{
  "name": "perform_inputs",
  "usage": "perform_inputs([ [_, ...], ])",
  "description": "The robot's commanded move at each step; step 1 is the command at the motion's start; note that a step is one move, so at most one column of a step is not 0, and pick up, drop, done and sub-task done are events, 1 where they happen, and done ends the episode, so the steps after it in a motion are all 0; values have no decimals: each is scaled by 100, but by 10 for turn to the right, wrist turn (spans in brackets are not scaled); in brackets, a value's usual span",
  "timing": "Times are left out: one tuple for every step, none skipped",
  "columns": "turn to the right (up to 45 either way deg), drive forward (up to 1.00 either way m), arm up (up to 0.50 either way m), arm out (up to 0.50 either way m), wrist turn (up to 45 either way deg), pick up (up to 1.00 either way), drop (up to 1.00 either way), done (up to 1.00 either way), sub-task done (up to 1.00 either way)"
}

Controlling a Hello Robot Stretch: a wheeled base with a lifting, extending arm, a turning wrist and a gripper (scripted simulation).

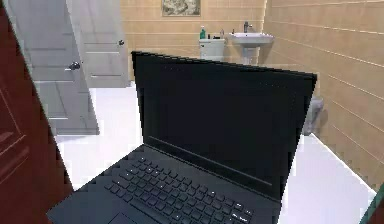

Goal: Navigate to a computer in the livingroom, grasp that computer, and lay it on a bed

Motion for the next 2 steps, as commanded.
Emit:
perform_inputs([
  [0,100,0,0,0,0,0,0,0],
  [0,15,0,0,0,0,0,0,0],
])
